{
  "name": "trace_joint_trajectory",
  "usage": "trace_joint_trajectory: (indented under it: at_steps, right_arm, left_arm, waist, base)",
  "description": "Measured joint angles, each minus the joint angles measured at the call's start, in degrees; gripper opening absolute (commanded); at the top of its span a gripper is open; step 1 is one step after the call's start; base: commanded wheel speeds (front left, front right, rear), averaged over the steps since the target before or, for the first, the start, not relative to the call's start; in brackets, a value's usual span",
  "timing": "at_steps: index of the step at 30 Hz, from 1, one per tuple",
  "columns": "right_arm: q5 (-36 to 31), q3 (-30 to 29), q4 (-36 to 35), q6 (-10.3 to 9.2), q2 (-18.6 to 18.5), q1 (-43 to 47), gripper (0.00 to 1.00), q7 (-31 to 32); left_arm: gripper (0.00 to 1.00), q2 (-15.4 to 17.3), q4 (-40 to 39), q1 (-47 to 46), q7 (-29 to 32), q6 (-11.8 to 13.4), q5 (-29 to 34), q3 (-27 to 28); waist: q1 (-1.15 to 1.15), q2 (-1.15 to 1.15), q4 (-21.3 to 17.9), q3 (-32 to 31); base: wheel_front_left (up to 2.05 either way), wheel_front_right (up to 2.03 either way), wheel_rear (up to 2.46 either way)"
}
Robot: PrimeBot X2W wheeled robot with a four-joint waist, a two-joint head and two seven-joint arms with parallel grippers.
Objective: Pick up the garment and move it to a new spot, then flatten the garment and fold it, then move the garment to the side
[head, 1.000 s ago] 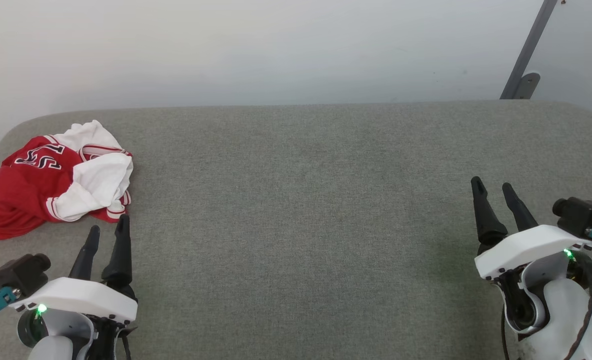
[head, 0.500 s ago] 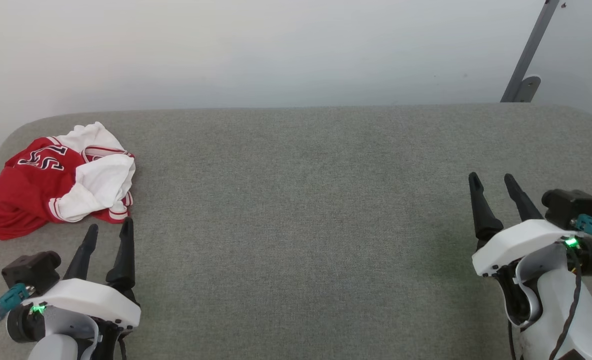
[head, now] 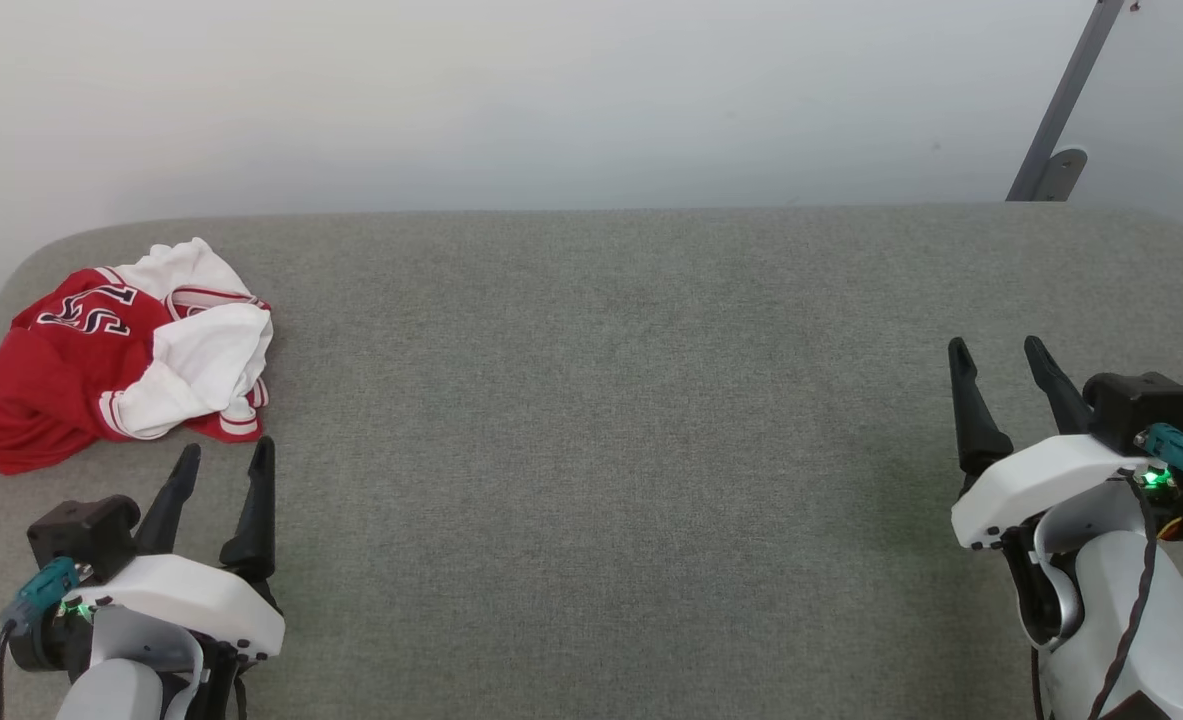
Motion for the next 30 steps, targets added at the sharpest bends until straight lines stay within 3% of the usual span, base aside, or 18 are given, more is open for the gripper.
trace_joint_trajectory:
  at_steps: [15,30]
  right_arm:
    - [-4.7,-2.4,0.8,0.0,0.9,-1.0,1.0,-2.1]
    - [-10.1,5.2,5.4,0.0,3.6,-4.8,1.0,-4.1]
  left_arm:
    - [1.0,0.8,2.4,-2.7,-1.9,0.0,4.3,-0.1]
    - [1.0,-1.4,4.5,-1.4,-3.5,0.0,10.3,9.3]
  waist:
    - [0.0,0.0,1.9,1.0]
    - [0.0,0.0,14.4,2.4]
  base:
    - [0.0,0.0,0.0]
    - [0.0,0.0,0.0]
